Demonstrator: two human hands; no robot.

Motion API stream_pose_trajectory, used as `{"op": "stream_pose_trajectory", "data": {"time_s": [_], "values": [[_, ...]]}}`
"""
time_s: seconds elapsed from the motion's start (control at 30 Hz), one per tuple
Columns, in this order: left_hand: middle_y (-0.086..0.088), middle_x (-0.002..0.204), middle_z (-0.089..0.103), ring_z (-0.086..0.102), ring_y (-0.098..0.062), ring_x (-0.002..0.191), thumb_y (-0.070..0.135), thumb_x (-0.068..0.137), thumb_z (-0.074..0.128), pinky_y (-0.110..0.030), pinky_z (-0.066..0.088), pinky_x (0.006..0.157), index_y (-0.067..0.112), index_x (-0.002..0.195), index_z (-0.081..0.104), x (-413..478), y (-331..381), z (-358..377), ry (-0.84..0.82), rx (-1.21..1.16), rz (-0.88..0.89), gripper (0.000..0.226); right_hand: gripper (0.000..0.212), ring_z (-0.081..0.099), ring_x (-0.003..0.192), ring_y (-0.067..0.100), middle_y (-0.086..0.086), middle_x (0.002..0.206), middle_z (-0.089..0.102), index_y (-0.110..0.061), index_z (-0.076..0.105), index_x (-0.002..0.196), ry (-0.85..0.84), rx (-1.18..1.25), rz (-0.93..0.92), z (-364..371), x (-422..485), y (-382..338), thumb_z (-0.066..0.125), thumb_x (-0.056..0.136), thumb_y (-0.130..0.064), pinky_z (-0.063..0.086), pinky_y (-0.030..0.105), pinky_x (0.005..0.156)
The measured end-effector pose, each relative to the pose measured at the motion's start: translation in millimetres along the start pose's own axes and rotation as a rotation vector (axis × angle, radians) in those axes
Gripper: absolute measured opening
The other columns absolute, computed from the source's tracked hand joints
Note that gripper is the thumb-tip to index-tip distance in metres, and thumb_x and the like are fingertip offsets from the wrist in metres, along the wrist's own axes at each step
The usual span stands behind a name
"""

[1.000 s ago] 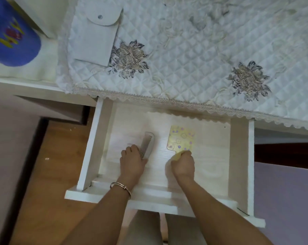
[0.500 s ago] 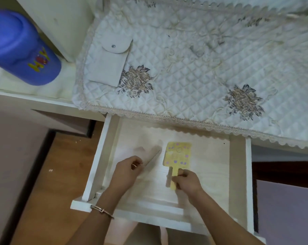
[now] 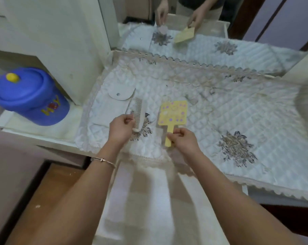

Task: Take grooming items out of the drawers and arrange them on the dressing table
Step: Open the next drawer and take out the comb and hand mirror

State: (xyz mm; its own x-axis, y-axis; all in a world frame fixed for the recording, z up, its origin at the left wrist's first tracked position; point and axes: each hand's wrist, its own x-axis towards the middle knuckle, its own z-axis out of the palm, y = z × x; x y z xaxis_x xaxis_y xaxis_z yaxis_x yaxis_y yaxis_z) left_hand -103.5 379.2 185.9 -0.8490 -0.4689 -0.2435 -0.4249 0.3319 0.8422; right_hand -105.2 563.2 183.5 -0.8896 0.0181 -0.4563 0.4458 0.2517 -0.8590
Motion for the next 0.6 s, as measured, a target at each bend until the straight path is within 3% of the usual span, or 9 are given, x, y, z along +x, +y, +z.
{"op": "stream_pose_trajectory", "data": {"time_s": [0.1,0.17,0.23,0.27,0.33,0.43,0.5,0.6], "values": [[-0.012,0.104,0.065,0.059,-0.02,0.089,0.008,0.087,0.056,-0.02,0.044,0.075,0.005,0.112,0.063,24.6,4.7,18.1,0.007,0.051,-0.039,0.026,0.023,0.062,0.088,0.025,0.005,0.079,0.061,-0.023,0.054,0.062,0.092,-0.058,0.013,14.6,39.8,-4.8,0.068,0.079,-0.016,0.049,0.042,0.09],[-0.015,0.112,0.066,0.06,-0.024,0.103,0.005,0.085,0.055,-0.021,0.042,0.087,0.004,0.115,0.061,31.0,0.5,23.3,-0.018,0.174,0.02,0.031,0.005,0.061,0.096,0.026,0.009,0.092,0.064,-0.014,0.064,0.082,0.112,-0.13,0.019,18.6,47.4,-2.8,0.067,0.08,-0.018,0.047,0.039,0.092],[-0.015,0.119,0.063,0.057,-0.026,0.111,0.0,0.085,0.052,-0.018,0.035,0.09,0.003,0.118,0.06,31.3,-5.4,24.2,-0.043,0.302,0.1,0.034,0.035,0.058,0.106,0.028,0.013,0.11,0.064,-0.004,0.059,0.113,0.126,-0.237,0.005,19.7,45.3,1.8,0.065,0.08,-0.016,0.044,0.033,0.093],[-0.016,0.121,0.062,0.055,-0.027,0.112,-0.001,0.085,0.05,-0.019,0.033,0.09,0.003,0.118,0.06,30.6,-8.0,23.3,-0.041,0.354,0.139,0.035,0.041,0.057,0.108,0.027,0.014,0.114,0.063,-0.003,0.054,0.118,0.138,-0.28,-0.033,19.3,40.7,4.0,0.064,0.08,-0.014,0.042,0.026,0.089],[-0.019,0.12,0.06,0.052,-0.031,0.114,-0.003,0.085,0.049,-0.024,0.033,0.094,0.002,0.117,0.06,24.9,-14.9,20.3,-0.014,0.403,0.228,0.035,0.043,0.055,0.107,0.025,0.014,0.117,0.059,-0.003,0.051,0.121,0.154,-0.345,-0.127,18.1,29.2,9.3,0.062,0.079,-0.009,0.035,0.02,0.08],[-0.018,0.115,0.061,0.052,-0.032,0.109,-0.001,0.084,0.051,-0.029,0.036,0.096,0.001,0.108,0.064,-8.0,-30.9,15.5,0.036,0.369,0.376,0.027,0.043,0.055,0.093,0.018,0.009,0.12,0.053,-0.007,0.051,0.123,0.173,-0.357,-0.241,10.9,5.4,20.1,0.061,0.081,-0.01,0.036,0.015,0.081],[-0.012,0.109,0.065,0.054,-0.022,0.104,0.009,0.084,0.049,-0.02,0.036,0.091,0.004,0.102,0.067,-48.7,-45.7,9.4,-0.001,0.36,0.49,0.026,0.035,0.052,0.07,0.005,0.0,0.109,0.053,-0.01,0.055,0.118,0.169,-0.336,-0.304,-0.9,-19.7,32.4,0.059,0.084,-0.01,0.038,0.01,0.069],[0.002,0.094,0.068,0.059,-0.01,0.089,0.023,0.084,0.044,-0.005,0.034,0.081,0.01,0.097,0.069,-114.4,-84.5,-5.3,-0.209,0.361,0.484,0.03,0.022,0.053,0.067,-0.001,-0.002,0.087,0.059,-0.015,0.063,0.104,0.082,-0.445,-0.342,-27.2,-66.6,70.3,0.059,0.083,-0.021,0.04,0.016,0.066]]}}
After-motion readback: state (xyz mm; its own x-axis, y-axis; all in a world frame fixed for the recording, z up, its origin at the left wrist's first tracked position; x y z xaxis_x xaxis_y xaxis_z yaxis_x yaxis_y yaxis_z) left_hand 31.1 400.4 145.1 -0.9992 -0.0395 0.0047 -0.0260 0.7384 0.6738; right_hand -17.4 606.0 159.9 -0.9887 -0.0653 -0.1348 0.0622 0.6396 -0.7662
